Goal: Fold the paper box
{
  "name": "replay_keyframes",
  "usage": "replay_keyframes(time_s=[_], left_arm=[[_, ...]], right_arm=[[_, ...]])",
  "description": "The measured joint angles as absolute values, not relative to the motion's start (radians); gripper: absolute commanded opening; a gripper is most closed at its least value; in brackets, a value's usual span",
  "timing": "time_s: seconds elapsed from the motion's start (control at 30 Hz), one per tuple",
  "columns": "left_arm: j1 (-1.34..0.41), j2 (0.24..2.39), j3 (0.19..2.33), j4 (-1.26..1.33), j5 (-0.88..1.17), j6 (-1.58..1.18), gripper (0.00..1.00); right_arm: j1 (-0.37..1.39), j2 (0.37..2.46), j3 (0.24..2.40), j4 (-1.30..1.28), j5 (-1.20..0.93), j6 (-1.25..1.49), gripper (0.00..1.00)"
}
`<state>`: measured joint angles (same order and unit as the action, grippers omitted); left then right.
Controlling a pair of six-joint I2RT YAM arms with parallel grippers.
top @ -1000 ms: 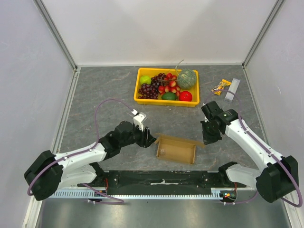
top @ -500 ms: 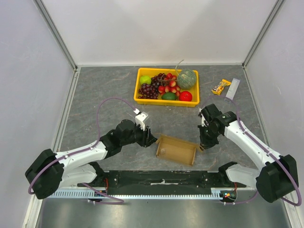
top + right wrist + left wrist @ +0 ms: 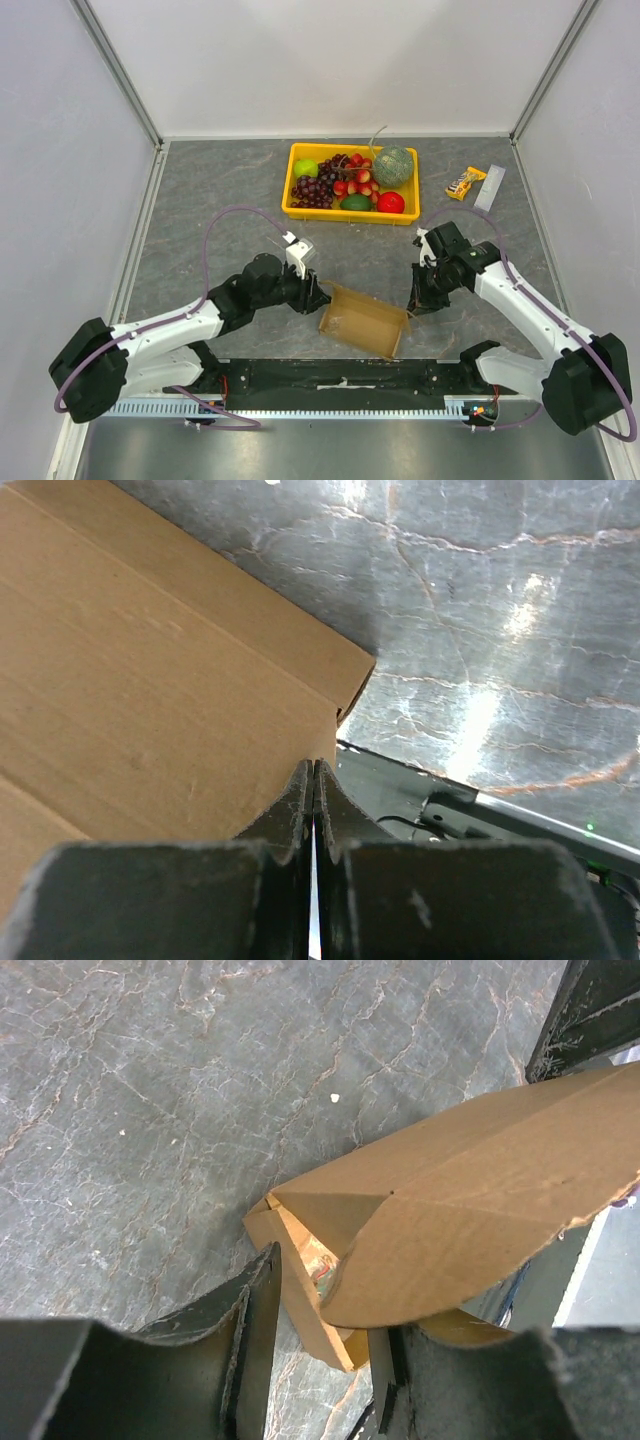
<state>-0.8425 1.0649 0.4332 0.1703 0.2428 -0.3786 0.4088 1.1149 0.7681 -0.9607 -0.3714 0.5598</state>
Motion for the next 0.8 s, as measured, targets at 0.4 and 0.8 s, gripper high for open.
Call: replay_keyframes(time_s=[0.4,0.8], left_arm=[[-0.862,1.057,0.427,0.165,0.245,-0.379,0.44],[-0.862,1.004,0.388,0.158,0.237,-0.38,0.43]], right_arm=[[0.409,1.094,0.767,-0.839,-0.447,0.644,0.04],[0.41,1.076,0.834,-1.008,-0.07,0.598,0.22]])
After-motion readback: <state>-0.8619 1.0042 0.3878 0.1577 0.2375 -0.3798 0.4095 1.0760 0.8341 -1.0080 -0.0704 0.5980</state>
